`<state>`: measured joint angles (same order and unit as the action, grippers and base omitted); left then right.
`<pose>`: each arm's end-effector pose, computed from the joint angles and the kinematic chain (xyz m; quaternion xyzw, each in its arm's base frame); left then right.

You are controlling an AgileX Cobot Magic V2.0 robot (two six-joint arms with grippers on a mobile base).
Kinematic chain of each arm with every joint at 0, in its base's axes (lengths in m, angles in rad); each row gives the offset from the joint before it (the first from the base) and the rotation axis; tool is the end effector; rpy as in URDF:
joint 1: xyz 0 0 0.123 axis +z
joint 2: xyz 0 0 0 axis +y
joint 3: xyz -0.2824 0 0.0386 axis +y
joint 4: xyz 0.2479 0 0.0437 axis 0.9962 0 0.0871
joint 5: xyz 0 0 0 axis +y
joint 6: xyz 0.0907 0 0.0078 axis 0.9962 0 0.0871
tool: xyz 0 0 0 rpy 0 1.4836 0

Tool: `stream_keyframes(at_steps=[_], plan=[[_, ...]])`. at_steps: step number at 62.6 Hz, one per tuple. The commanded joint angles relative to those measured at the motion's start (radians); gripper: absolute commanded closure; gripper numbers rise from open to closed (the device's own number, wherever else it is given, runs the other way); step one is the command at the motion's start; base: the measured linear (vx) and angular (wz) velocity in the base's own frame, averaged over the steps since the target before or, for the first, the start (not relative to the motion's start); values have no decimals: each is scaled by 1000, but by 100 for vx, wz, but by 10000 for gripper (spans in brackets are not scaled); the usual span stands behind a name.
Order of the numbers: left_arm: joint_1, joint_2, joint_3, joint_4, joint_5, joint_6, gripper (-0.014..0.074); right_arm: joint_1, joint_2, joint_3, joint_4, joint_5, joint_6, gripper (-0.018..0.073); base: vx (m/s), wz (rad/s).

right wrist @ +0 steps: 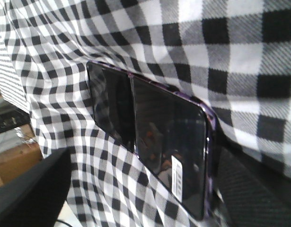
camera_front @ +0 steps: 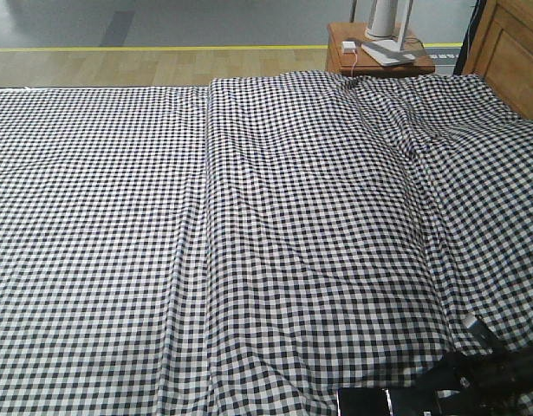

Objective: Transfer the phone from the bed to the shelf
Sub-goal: 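Lower the right gripper over the black phone on the sheet, then close the right gripper on the phone's long edge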

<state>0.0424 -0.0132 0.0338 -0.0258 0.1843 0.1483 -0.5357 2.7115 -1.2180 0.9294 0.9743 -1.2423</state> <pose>0.0562 0.0020 0.1856 0.0317 0.7468 0.0531 0.6622 0.2882 -0.1009 -0.0959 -0.0698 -0.9015 -0.4257 0.0343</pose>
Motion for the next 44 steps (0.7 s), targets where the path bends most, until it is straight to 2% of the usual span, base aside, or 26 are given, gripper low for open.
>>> stream_keyframes(at_steps=[1, 17, 33, 44], plan=[[-4, -13, -21, -9, -72, -6, 595, -4, -39, -9, 34, 60, -27, -31, 0, 0], [-4, -13, -21, -9, -72, -6, 595, 22, -11, -9, 92, 79, -63, -31, 0, 0], [-4, -13, -21, -9, -72, -6, 595, 109, 20, -9, 93, 84, -102, -28, 0, 0], [-4, -13, -21, -9, -72, -6, 595, 112, 20, -9, 91, 84, -102, 16, 0, 0]])
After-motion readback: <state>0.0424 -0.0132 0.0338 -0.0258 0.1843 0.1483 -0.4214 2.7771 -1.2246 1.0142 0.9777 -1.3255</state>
